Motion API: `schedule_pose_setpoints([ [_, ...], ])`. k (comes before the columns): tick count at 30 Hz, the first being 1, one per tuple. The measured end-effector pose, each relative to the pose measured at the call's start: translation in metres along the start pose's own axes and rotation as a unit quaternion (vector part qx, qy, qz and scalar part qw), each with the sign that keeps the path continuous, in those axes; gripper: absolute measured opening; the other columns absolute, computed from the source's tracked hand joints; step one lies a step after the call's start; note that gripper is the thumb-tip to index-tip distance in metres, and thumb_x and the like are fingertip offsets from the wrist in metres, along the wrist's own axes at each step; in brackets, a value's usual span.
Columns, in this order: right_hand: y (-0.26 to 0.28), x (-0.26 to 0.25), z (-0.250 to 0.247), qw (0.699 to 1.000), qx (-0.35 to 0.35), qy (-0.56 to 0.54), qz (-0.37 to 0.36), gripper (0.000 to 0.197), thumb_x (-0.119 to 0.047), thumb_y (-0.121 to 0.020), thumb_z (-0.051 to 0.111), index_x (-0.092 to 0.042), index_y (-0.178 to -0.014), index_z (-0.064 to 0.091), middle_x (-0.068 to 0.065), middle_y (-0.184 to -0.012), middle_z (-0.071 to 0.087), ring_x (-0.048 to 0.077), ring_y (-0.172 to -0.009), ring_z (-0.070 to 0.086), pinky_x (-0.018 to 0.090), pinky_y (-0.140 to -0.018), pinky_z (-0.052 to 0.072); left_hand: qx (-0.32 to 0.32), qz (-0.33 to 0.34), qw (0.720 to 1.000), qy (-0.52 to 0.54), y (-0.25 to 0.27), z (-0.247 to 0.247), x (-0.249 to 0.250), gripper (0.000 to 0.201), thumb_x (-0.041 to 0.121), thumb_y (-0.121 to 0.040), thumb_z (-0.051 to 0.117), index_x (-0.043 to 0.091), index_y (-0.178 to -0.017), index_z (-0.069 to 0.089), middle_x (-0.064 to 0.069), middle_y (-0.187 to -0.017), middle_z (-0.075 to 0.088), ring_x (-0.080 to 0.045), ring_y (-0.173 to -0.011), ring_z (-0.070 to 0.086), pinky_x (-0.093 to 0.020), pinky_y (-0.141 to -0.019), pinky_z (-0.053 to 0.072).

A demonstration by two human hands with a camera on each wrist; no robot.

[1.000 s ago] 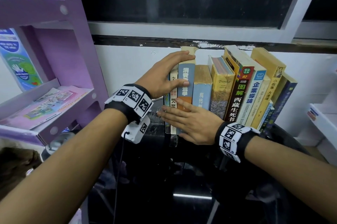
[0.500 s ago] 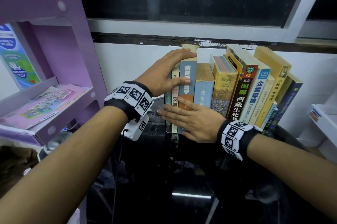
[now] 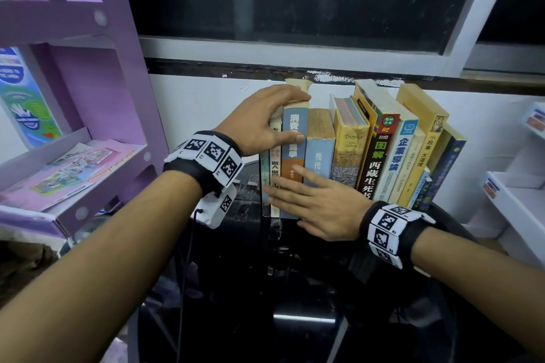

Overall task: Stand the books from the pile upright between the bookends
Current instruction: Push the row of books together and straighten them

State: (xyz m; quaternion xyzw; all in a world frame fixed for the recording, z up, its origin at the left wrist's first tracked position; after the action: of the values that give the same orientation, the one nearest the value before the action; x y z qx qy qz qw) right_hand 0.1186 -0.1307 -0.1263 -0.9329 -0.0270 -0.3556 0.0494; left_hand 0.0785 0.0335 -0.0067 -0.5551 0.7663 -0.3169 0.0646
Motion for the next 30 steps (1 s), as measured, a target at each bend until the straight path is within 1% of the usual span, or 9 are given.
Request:
schedule_pose_setpoints([
  [4, 0.026, 0.007, -0.003, 1.000, -0.011, -0.001, 0.009, 0.069, -0.042, -0.097, 0.038, -0.011, -0.154, 0.015, 0.007, -0.162, 0.007, 0.024, -0.150, 0.001, 0.051, -0.120, 0.001, -0.005, 0.022, 1.000, -0.018, -0.009, -0.001, 0.015, 0.070, 0.053, -0.079, 0.065, 0.025, -0.140, 0.044, 0.002, -0.145, 0.045, -0.015, -0.134, 0.039, -0.030, -0.110, 0.029],
  [9, 0.042, 0.016, -0.002, 1.000, -0.024, 0.005, 0.012, 0.068, -0.042, -0.098, 0.037, -0.011, -0.154, 0.014, 0.007, -0.162, 0.005, 0.024, -0.150, 0.000, 0.051, -0.120, 0.001, -0.028, 0.033, 0.997, -0.065, -0.024, 0.007, 0.045, 0.068, 0.056, -0.084, 0.058, 0.029, -0.143, 0.040, 0.003, -0.147, 0.044, -0.016, -0.137, 0.036, -0.034, -0.111, 0.027],
  [11, 0.043, 0.017, 0.000, 1.000, -0.027, 0.011, 0.008, 0.069, -0.042, -0.098, 0.037, -0.011, -0.154, 0.013, 0.007, -0.162, 0.004, 0.025, -0.150, 0.000, 0.050, -0.120, 0.001, -0.044, 0.035, 0.995, -0.087, -0.030, 0.011, 0.054, 0.067, 0.058, -0.085, 0.056, 0.031, -0.144, 0.039, 0.005, -0.147, 0.044, -0.015, -0.135, 0.038, -0.033, -0.109, 0.030],
  [14, 0.042, 0.017, 0.001, 1.000, -0.022, 0.012, 0.006, 0.070, -0.043, -0.097, 0.037, -0.010, -0.154, 0.014, 0.007, -0.162, 0.006, 0.025, -0.150, 0.000, 0.050, -0.120, 0.001, -0.064, 0.009, 0.988, -0.141, -0.035, 0.017, 0.057, 0.066, 0.064, -0.085, 0.051, 0.041, -0.144, 0.033, 0.010, -0.147, 0.043, -0.015, -0.131, 0.043, -0.032, -0.099, 0.038],
  [17, 0.041, 0.018, 0.002, 1.000, -0.016, 0.015, 0.007, 0.071, -0.045, -0.097, 0.037, -0.009, -0.154, 0.015, 0.008, -0.162, 0.007, 0.026, -0.150, 0.002, 0.049, -0.120, 0.001, -0.074, 0.005, 0.975, -0.208, -0.037, 0.023, 0.053, 0.065, 0.071, -0.083, 0.045, 0.045, -0.142, 0.035, 0.008, -0.138, 0.053, -0.019, -0.121, 0.052, -0.035, -0.090, 0.044],
  [19, 0.041, 0.020, 0.004, 1.000, -0.013, 0.015, 0.011, 0.072, -0.045, -0.097, 0.038, -0.008, -0.154, 0.015, 0.009, -0.162, 0.007, 0.026, -0.150, 0.002, 0.048, -0.120, 0.000, -0.064, 0.009, 0.971, -0.229, -0.038, 0.026, 0.051, 0.063, 0.073, -0.081, 0.044, 0.043, -0.137, 0.043, 0.008, -0.131, 0.059, -0.019, -0.116, 0.056, -0.036, -0.088, 0.048],
  [21, 0.040, 0.021, 0.005, 1.000, -0.010, 0.013, 0.014, 0.072, -0.045, -0.096, 0.038, -0.008, -0.154, 0.015, 0.010, -0.162, 0.008, 0.025, -0.150, 0.002, 0.047, -0.120, 0.000, -0.057, 0.008, 0.968, -0.246, -0.040, 0.029, 0.049, 0.065, 0.075, -0.079, 0.042, 0.043, -0.135, 0.046, 0.008, -0.127, 0.062, -0.019, -0.113, 0.058, -0.036, -0.086, 0.050],
  [24, 0.040, 0.022, 0.008, 1.000, -0.009, 0.019, 0.011, 0.073, -0.046, -0.097, 0.037, -0.007, -0.154, 0.014, 0.010, -0.162, 0.007, 0.025, -0.150, 0.001, 0.046, -0.120, 0.000, -0.053, 0.008, 0.964, -0.261, -0.042, 0.031, 0.046, 0.067, 0.077, -0.077, 0.039, 0.043, -0.135, 0.046, 0.008, -0.125, 0.064, -0.020, -0.110, 0.059, -0.036, -0.084, 0.051],
  [30, 0.039, 0.022, 0.012, 0.999, -0.013, 0.026, 0.016, 0.074, -0.047, -0.097, 0.037, -0.005, -0.153, 0.011, 0.012, -0.162, 0.004, 0.026, -0.150, -0.003, 0.047, -0.121, 0.000, -0.066, 0.017, 0.957, -0.282, -0.045, 0.032, 0.046, 0.065, 0.074, -0.080, 0.041, 0.042, -0.137, 0.044, 0.005, -0.124, 0.065, -0.023, -0.108, 0.061, -0.037, -0.083, 0.052],
])
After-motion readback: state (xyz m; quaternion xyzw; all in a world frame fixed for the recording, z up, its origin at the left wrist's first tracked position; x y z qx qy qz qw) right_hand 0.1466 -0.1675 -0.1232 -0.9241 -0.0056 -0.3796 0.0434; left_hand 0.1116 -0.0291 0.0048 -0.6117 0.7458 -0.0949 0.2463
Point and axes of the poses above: each hand's wrist, its own y-axis away from the middle knuckle, its own z-axis out of the palm, x = y × z, the point moved 3 cm from there along -y, towards the middle knuckle
